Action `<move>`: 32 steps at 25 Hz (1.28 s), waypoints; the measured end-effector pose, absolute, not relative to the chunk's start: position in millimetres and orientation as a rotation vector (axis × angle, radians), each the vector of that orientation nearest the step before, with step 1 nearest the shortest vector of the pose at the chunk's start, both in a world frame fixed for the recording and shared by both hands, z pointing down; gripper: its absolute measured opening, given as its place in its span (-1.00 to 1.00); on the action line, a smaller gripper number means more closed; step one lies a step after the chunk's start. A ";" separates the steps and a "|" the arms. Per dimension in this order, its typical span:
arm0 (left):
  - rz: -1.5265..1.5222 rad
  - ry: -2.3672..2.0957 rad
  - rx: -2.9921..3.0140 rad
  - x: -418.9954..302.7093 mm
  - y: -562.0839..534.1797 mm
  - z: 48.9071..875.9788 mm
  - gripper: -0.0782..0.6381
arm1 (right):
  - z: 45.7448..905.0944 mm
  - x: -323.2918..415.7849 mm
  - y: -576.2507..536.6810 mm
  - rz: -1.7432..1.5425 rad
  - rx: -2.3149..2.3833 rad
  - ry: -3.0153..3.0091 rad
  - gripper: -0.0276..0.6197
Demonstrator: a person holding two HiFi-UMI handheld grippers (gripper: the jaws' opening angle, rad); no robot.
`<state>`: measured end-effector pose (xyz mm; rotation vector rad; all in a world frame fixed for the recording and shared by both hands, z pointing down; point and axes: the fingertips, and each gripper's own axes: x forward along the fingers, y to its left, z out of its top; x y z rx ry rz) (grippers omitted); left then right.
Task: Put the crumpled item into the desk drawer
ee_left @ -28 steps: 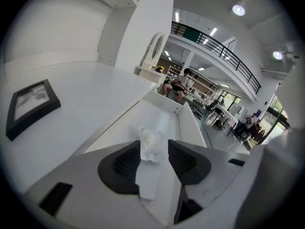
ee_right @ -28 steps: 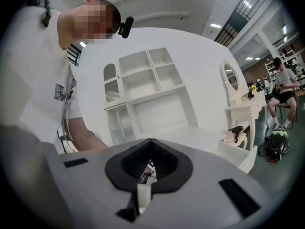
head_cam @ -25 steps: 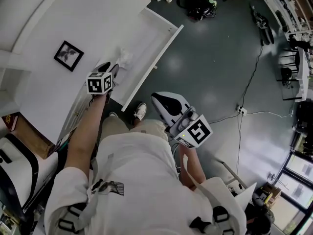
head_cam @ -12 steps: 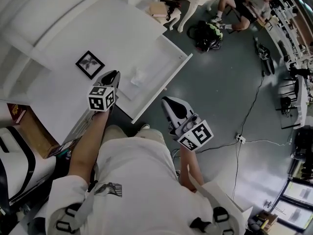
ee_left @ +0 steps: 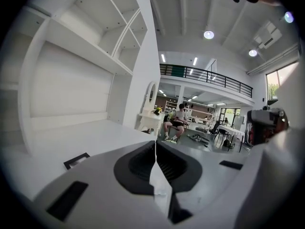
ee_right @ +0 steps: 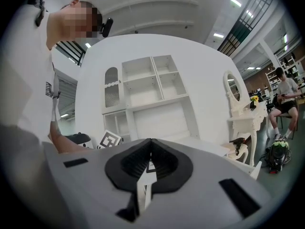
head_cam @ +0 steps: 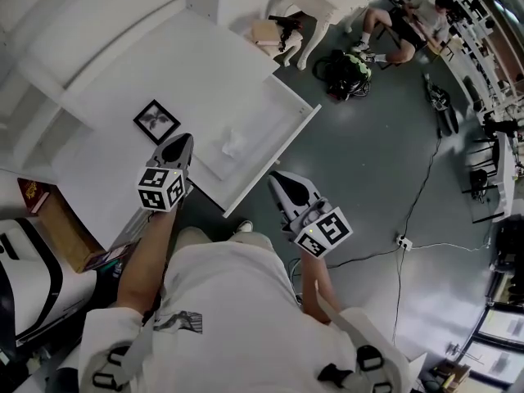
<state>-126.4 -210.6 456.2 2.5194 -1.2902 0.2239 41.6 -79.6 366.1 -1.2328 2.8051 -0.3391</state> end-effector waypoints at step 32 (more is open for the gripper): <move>-0.131 -1.685 2.736 -224.6 -167.1 263.7 -0.73 | 315.6 50.5 -150.3 -0.210 -1.367 2.810 -0.88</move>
